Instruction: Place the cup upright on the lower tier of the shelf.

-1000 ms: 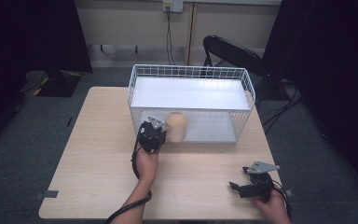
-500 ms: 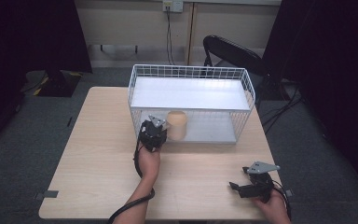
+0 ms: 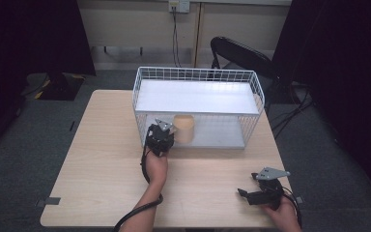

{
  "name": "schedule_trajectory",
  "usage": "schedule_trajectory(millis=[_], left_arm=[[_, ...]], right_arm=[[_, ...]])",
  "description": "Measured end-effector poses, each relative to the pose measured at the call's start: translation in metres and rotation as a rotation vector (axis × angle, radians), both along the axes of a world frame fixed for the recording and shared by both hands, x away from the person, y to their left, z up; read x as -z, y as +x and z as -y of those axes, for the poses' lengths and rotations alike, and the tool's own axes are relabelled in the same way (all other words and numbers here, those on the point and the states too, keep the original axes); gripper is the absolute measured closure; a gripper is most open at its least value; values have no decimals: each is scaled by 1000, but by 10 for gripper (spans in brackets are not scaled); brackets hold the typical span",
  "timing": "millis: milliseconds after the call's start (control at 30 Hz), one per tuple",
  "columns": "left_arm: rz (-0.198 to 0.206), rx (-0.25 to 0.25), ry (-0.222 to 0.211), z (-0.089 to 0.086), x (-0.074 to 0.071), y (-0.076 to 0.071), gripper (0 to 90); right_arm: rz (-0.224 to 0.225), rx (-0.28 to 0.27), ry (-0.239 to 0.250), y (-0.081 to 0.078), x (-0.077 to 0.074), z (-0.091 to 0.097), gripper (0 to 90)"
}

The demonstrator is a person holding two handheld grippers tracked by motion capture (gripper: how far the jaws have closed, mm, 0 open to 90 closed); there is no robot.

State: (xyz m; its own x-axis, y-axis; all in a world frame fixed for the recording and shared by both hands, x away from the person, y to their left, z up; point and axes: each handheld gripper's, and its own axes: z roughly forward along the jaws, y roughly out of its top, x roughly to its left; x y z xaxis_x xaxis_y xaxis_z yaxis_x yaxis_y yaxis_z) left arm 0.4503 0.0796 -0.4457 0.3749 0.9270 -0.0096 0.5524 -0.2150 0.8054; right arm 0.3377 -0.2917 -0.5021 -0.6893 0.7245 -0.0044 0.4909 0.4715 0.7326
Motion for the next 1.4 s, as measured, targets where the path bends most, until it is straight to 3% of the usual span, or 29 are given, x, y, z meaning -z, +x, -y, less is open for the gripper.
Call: schedule_trajectory(millis=[367,400,433,1400], left_arm=[[-2,0,3,1,2,3,806],[4,-9,-17,2,3,3,806],[-5,5,1,1,2,3,806],[-9,23,4,0,3,5,803]], right_arm=[[0,0,0,0,0,0,130],[1,-1,0,0,0,0,130],[1,-1,0,0,0,0,130],[-1,0,0,0,0,0,130]])
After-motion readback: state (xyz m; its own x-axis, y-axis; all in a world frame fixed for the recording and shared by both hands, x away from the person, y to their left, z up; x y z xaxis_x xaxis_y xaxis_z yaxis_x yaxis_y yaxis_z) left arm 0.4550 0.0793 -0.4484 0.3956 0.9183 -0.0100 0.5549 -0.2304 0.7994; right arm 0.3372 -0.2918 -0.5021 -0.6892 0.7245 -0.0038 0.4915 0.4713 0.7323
